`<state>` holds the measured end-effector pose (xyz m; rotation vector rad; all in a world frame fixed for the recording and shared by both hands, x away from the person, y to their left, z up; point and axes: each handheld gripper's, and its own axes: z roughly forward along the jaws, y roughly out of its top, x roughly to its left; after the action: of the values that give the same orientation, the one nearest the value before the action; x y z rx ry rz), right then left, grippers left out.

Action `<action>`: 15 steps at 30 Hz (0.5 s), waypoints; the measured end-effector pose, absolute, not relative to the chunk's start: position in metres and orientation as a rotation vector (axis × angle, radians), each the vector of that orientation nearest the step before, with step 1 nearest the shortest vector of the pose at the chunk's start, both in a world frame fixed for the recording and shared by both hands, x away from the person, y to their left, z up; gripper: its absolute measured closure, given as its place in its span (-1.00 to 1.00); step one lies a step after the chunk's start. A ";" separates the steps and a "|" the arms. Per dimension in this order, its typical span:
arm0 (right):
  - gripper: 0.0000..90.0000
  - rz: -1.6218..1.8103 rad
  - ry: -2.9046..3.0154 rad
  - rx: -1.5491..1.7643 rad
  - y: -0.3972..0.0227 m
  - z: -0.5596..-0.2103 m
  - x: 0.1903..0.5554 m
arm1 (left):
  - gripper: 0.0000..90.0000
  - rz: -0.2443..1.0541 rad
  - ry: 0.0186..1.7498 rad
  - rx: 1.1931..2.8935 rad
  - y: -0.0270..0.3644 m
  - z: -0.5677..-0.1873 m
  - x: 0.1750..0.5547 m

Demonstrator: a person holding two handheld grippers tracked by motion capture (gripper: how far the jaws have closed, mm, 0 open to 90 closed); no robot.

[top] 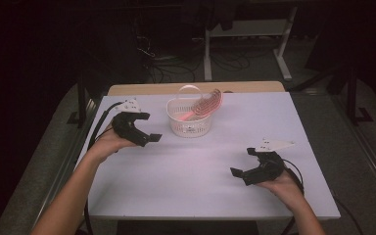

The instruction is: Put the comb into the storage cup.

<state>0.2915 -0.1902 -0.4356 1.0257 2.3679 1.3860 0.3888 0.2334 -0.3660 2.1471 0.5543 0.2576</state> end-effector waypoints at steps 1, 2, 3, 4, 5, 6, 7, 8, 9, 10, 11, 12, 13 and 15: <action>-1.00 1.387 2.368 1.025 -0.190 -0.436 0.291 | -1.00 0.266 0.559 2.147 0.234 -0.369 0.386; -1.00 1.387 2.368 1.025 -0.190 -0.435 0.291 | -1.00 0.268 0.561 2.147 0.235 -0.371 0.383; -1.00 1.387 2.367 1.023 -0.190 -0.435 0.291 | -1.00 0.270 0.562 2.144 0.235 -0.373 0.381; -1.00 1.387 2.366 1.022 -0.190 -0.435 0.291 | -1.00 0.270 0.567 2.139 0.236 -0.376 0.378; -1.00 1.389 2.366 1.022 -0.190 -0.435 0.291 | -1.00 0.271 0.569 2.135 0.237 -0.378 0.375; -1.00 1.387 2.366 1.021 -0.190 -0.435 0.291 | -1.00 0.271 0.569 2.130 0.238 -0.381 0.372; -1.00 1.387 2.367 1.022 -0.191 -0.435 0.291 | -1.00 0.271 0.571 2.126 0.238 -0.383 0.370; -1.00 1.387 2.367 1.022 -0.191 -0.435 0.291 | -1.00 0.275 0.573 2.124 0.239 -0.386 0.367; -1.00 1.387 2.366 1.022 -0.191 -0.435 0.291 | -1.00 0.275 0.573 2.124 0.239 -0.386 0.367; -1.00 1.387 2.366 1.022 -0.191 -0.435 0.291 | -1.00 0.273 0.570 2.131 0.240 -0.390 0.362; -1.00 1.387 2.366 1.022 -0.191 -0.435 0.291 | -1.00 0.275 0.573 2.128 0.241 -0.391 0.360; -1.00 1.384 2.367 1.020 -0.191 -0.435 0.291 | -1.00 0.275 0.573 2.124 0.242 -0.393 0.358; -1.00 1.383 2.368 1.020 -0.191 -0.435 0.291 | -1.00 0.276 0.575 2.119 0.243 -0.394 0.355; -1.00 1.383 2.367 1.020 -0.191 -0.435 0.291 | -1.00 0.274 0.577 2.113 0.245 -0.397 0.349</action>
<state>0.2908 -0.1909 -0.4352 1.0196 2.3671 1.3828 0.3494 0.2453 -0.3967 2.1134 0.5769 0.2745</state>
